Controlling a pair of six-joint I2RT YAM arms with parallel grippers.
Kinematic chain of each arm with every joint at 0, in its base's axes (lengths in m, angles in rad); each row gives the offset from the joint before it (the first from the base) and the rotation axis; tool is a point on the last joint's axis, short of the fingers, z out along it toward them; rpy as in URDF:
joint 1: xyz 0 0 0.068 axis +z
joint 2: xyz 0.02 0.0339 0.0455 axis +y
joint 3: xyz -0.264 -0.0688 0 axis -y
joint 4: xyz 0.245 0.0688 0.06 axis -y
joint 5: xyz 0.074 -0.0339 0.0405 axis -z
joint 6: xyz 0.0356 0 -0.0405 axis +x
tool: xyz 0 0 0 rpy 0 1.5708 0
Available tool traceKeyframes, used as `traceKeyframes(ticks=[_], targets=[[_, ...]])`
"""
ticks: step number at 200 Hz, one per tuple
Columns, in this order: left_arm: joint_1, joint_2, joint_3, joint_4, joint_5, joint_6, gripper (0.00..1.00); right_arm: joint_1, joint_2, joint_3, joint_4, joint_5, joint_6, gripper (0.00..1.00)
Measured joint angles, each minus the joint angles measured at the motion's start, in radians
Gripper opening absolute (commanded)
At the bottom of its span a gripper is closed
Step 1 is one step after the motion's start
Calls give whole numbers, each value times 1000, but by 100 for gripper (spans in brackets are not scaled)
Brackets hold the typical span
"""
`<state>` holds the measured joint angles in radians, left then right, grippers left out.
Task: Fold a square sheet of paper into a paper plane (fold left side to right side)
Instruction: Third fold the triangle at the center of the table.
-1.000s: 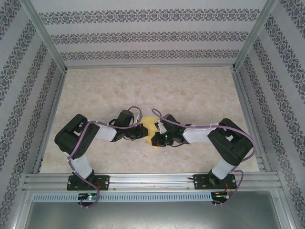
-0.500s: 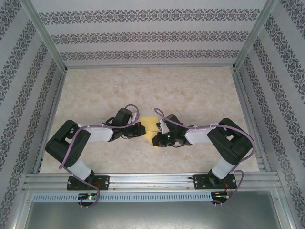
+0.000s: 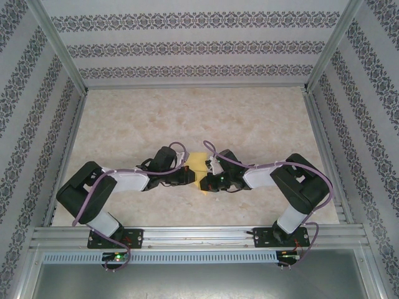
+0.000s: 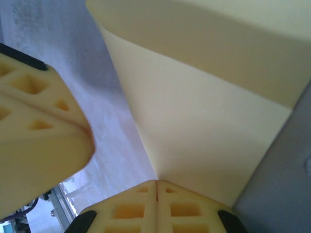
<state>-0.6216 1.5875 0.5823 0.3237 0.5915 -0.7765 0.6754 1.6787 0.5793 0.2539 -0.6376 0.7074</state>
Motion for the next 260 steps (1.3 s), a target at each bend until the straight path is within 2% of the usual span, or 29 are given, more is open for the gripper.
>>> traceKeyframes(ticks=[74, 196, 260], targets=[[-1, 113, 0, 94, -2, -40, 2, 0, 2, 0, 0, -2, -3, 0], [9, 127, 7, 88, -3, -70, 2, -6, 16, 10, -15, -29, -7, 0], [57, 137, 14, 74, 42, -62, 3, -11, 21, 19, -30, -41, -21, 0]])
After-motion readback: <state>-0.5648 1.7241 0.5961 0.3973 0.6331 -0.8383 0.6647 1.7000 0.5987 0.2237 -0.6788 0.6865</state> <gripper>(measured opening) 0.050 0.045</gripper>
